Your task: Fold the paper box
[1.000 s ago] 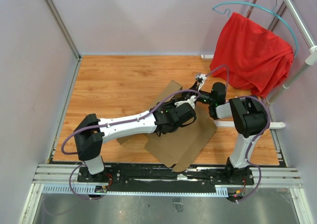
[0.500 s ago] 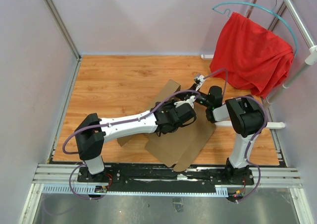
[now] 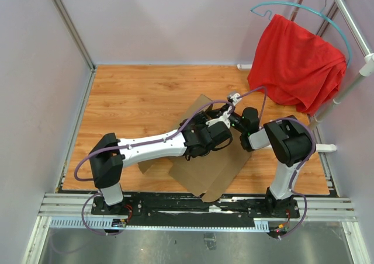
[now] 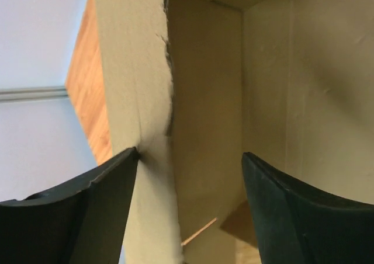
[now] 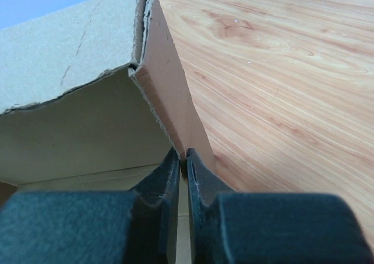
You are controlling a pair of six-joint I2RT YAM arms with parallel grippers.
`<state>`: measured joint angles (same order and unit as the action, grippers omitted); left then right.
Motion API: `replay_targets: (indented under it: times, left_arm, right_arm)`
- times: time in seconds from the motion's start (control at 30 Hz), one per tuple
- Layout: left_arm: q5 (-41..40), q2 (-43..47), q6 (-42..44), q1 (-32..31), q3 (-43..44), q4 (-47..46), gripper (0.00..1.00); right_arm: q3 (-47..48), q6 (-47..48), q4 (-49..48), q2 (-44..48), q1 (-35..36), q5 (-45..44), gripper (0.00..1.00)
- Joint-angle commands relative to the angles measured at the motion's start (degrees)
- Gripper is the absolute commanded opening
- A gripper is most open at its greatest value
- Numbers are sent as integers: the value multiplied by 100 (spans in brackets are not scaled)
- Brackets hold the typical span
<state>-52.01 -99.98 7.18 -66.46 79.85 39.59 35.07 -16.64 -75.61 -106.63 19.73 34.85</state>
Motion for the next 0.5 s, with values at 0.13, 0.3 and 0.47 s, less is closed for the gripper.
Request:
replay_targets:
  times: [0.13,0.3,0.47]
  left_arm:
    - [855,757,-1161,-49,128,-413,99]
    - [596,1908,-1629,-51,-205,-961,99]
    - [522,3483,-1712,-43,-1154,-2230,99]
  right_arm:
    - [-417,6,-17,338,390,-966,1]
    - [-542,81,-82,335,484,-1306,1]
    - [-643,60,-480,149,502,-1120,1]
